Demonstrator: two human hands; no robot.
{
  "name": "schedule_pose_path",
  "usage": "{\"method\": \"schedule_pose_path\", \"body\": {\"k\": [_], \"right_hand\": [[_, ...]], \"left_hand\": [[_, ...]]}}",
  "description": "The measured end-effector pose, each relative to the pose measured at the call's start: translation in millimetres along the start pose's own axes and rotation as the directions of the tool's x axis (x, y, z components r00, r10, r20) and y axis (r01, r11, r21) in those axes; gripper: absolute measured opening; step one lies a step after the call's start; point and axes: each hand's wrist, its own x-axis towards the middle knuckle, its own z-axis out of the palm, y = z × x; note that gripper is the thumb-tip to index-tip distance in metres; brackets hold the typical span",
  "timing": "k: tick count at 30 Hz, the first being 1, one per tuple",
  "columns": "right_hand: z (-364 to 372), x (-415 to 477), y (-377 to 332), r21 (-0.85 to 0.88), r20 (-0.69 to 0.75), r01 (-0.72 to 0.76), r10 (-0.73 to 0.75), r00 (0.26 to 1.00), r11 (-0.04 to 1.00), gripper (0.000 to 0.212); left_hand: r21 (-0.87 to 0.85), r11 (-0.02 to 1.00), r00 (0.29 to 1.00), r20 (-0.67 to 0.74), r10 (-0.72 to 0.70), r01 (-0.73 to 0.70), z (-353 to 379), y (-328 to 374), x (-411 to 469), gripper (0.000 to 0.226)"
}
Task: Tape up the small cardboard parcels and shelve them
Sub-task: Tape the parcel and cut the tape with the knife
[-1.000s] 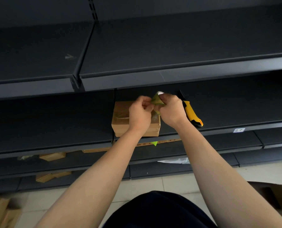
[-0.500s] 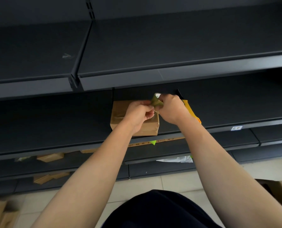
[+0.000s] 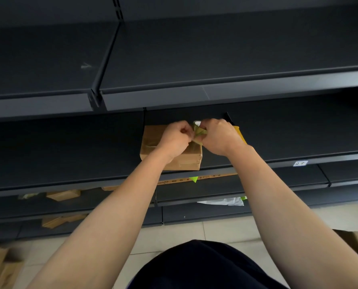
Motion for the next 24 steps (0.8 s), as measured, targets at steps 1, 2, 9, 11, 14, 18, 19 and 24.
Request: {"method": "schedule_pose_path", "body": {"k": [1, 2, 9, 11, 14, 18, 19, 24], "right_hand": [[-1.4, 0.0, 1.2, 0.032, 0.017, 0.007, -0.008, 1.0, 0.999, 0.032], [-3.0, -0.2, 2.1, 0.078, 0.045, 0.005, -0.008, 0.999, 0.997, 0.032], [-11.0, 5.1, 15.2, 0.159, 0.128, -0.061, 0.041, 0.991, 0.985, 0.065], [-14.4, 9.5, 16.0, 0.099, 0.123, -0.075, 0.062, 0.99, 0.992, 0.091], [-16.8, 13.1, 28.3, 0.077, 0.177, -0.079, 0.064, 0.982, 0.994, 0.091], [-19.7, 14.5, 52.9, 0.052, 0.219, -0.094, 0.08, 0.972, 0.994, 0.069], [-17.8, 16.5, 54.8, 0.047, 0.226, -0.098, 0.085, 0.97, 0.994, 0.066], [-11.9, 27.6, 50.6, 0.044, 0.225, -0.115, 0.102, 0.969, 0.992, 0.058]], "left_hand": [[0.003, 1.0, 1.0, -0.003, 0.008, -0.008, -1.7, -0.2, 1.4, 0.022], [-0.018, 1.0, 1.0, -0.007, 0.006, -0.007, -3.2, -0.5, 2.9, 0.023], [-0.077, 0.996, 0.994, -0.095, -0.054, 0.046, -5.6, -6.0, 12.6, 0.025], [-0.127, 0.99, 0.988, -0.132, -0.086, 0.069, -4.6, -7.8, 14.7, 0.024], [-0.232, 0.962, 0.968, -0.173, -0.184, 0.141, -13.8, -16.0, 15.4, 0.021], [-0.429, 0.874, 0.903, -0.242, -0.355, 0.229, -51.8, -36.3, 16.7, 0.017], [-0.478, 0.85, 0.909, -0.212, -0.358, 0.223, -56.0, -39.8, 14.7, 0.017], [-0.48, 0.841, 0.879, -0.253, -0.404, 0.249, -56.8, -51.0, 12.4, 0.015]]}}
